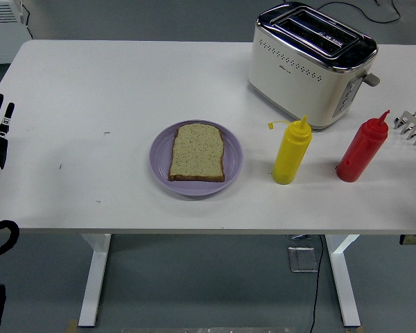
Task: Pick up the cup,pour liquid into bread,place the cup on the desk
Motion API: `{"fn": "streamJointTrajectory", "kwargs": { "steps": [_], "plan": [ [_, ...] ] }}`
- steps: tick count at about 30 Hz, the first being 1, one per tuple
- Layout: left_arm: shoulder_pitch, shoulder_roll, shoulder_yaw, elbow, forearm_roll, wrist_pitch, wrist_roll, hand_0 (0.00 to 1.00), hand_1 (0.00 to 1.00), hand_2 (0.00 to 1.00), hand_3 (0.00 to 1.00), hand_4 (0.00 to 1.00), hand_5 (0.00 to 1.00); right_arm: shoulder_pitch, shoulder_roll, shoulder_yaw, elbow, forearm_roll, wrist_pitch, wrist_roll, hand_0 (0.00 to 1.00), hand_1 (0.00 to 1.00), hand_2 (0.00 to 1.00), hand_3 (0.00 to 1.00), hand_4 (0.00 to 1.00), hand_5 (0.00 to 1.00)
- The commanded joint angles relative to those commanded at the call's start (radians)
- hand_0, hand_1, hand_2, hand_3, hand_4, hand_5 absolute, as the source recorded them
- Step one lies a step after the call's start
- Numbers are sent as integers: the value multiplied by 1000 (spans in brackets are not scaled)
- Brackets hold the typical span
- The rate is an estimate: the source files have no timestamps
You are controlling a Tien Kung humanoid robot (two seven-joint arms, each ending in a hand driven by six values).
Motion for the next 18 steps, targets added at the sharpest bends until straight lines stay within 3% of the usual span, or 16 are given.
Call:
{"fn": "streamJointTrajectory", "kwargs": {
  "steps": [11, 18],
  "plan": [
    [5, 0, 3, 0, 0, 0, 0, 786, 743, 743, 703, 515, 998, 27, -2, -100, -1, -13, 3, -5, 998, 934, 998, 998, 863, 114],
    [4, -1, 2, 0, 0, 0, 0, 786, 743, 743, 703, 514, 998, 98, 1, -151, -41, 11, 21, -20, 998, 935, 998, 998, 861, 121]
  ]
}}
